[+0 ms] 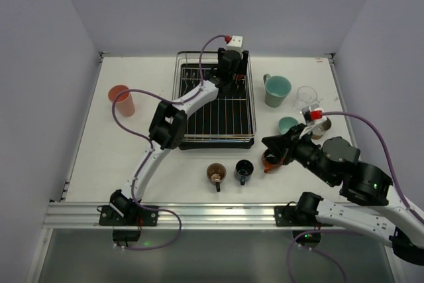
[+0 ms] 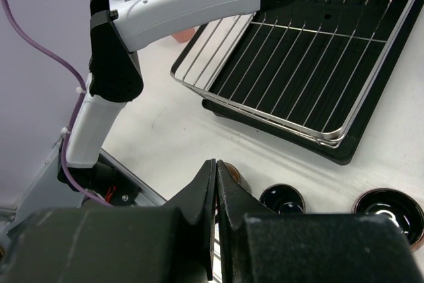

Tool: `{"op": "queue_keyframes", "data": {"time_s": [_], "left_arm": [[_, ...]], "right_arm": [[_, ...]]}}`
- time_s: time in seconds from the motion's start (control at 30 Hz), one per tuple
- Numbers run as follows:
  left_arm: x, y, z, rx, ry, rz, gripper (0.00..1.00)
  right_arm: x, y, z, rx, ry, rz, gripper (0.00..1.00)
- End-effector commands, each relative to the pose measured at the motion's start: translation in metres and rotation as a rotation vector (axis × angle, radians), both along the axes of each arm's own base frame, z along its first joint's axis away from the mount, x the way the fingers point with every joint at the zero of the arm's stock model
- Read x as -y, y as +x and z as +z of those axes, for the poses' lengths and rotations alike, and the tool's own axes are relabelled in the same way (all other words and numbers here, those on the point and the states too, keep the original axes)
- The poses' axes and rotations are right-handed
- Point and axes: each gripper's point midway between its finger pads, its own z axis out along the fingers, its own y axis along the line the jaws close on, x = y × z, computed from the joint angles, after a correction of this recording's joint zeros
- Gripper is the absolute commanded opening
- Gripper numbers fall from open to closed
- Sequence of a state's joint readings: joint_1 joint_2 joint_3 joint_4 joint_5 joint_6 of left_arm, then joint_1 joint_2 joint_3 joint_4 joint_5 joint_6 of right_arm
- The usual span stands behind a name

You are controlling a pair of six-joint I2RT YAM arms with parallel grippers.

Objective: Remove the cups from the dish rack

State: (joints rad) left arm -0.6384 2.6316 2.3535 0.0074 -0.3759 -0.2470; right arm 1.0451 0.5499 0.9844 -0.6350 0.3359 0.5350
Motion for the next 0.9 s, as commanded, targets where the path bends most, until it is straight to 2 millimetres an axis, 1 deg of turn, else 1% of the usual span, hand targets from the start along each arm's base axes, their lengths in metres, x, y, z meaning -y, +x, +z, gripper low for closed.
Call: {"op": "queue_keyframes", "data": {"time_s": [0.0, 0.03, 0.07, 0.1, 0.13, 0.17, 0.2, 0.23, 0.27, 0.3, 0.33, 0.43, 0.47, 0.53, 0.6, 0.63, 0.67, 0.7, 0.73, 0.77, 0.8, 0.87], "left_arm": [[-0.004, 0.007, -0.008, -0.004, -0.007, 0.005, 0.74], [-0.004, 0.008, -0.008, -0.005, -0.010, 0.003, 0.74], [-0.005, 0.009, -0.008, -0.003, -0.009, 0.000, 0.70], [-0.005, 0.009, -0.007, -0.002, -0.008, 0.000, 0.65], [-0.005, 0.009, -0.005, 0.002, -0.006, 0.002, 0.53], [-0.006, 0.009, -0.003, 0.006, -0.005, 0.004, 0.49], [-0.007, 0.009, 0.005, 0.018, -0.012, 0.004, 0.44], [-0.007, 0.009, 0.011, 0.030, -0.018, 0.000, 0.36], [-0.008, 0.009, 0.014, 0.038, -0.017, 0.001, 0.33], [-0.011, 0.008, 0.026, 0.056, -0.025, 0.007, 0.29], [-0.015, 0.009, 0.030, 0.064, -0.026, 0.018, 0.22], [-0.024, 0.011, 0.046, 0.089, -0.039, 0.025, 0.15], [-0.026, 0.011, 0.057, 0.102, -0.045, 0.026, 0.13], [-0.029, 0.011, 0.067, 0.114, -0.051, 0.027, 0.09], [-0.033, 0.009, 0.086, 0.142, -0.069, 0.022, 0.07], [-0.033, 0.009, 0.093, 0.149, -0.077, 0.015, 0.05], [-0.034, 0.007, 0.106, 0.165, -0.087, 0.012, 0.04], [-0.037, 0.007, 0.114, 0.177, -0.095, 0.012, 0.02], [-0.038, 0.007, 0.118, 0.182, -0.101, 0.003, 0.01], [-0.040, 0.006, 0.127, 0.195, -0.110, 0.000, 0.01], [-0.045, 0.008, 0.129, 0.199, -0.112, 0.005, 0.00], [-0.049, 0.008, 0.135, 0.206, -0.125, -0.005, 0.00]], "right_arm": [[0.000, 0.000, 0.022, 0.024, 0.038, 0.003, 0.03], [0.001, 0.001, 0.024, 0.027, 0.039, -0.004, 0.03], [0.002, 0.001, 0.025, 0.028, 0.038, -0.007, 0.03], [0.002, 0.001, 0.026, 0.033, 0.037, -0.008, 0.03], [0.001, 0.002, 0.027, 0.033, 0.035, -0.009, 0.03], [0.002, 0.003, 0.028, 0.037, 0.033, -0.015, 0.03], [0.002, 0.004, 0.028, 0.038, 0.029, -0.016, 0.04], [0.002, 0.004, 0.027, 0.037, 0.024, -0.018, 0.04], [0.001, 0.006, 0.026, 0.035, 0.018, -0.021, 0.04], [0.000, 0.007, 0.025, 0.034, 0.013, -0.024, 0.04], [0.000, 0.007, 0.025, 0.034, 0.013, -0.027, 0.04], [-0.001, 0.009, 0.022, 0.031, -0.001, -0.031, 0.04], [-0.002, 0.011, 0.020, 0.031, -0.007, -0.036, 0.04], [-0.006, 0.014, 0.015, 0.023, -0.028, -0.038, 0.04], [-0.014, 0.017, 0.010, 0.017, -0.047, -0.029, 0.04], [-0.018, 0.018, 0.009, 0.016, -0.047, -0.023, 0.04], [-0.021, 0.019, 0.007, 0.016, -0.054, -0.016, 0.04], [-0.026, 0.022, 0.003, 0.011, -0.067, -0.010, 0.04], [-0.030, 0.025, 0.001, 0.011, -0.067, -0.011, 0.04], [-0.032, 0.026, -0.001, 0.008, -0.072, -0.005, 0.04], [-0.036, 0.028, -0.003, -0.001, -0.073, 0.007, 0.04], [-0.043, 0.032, -0.009, -0.014, -0.075, 0.018, 0.03]]}}
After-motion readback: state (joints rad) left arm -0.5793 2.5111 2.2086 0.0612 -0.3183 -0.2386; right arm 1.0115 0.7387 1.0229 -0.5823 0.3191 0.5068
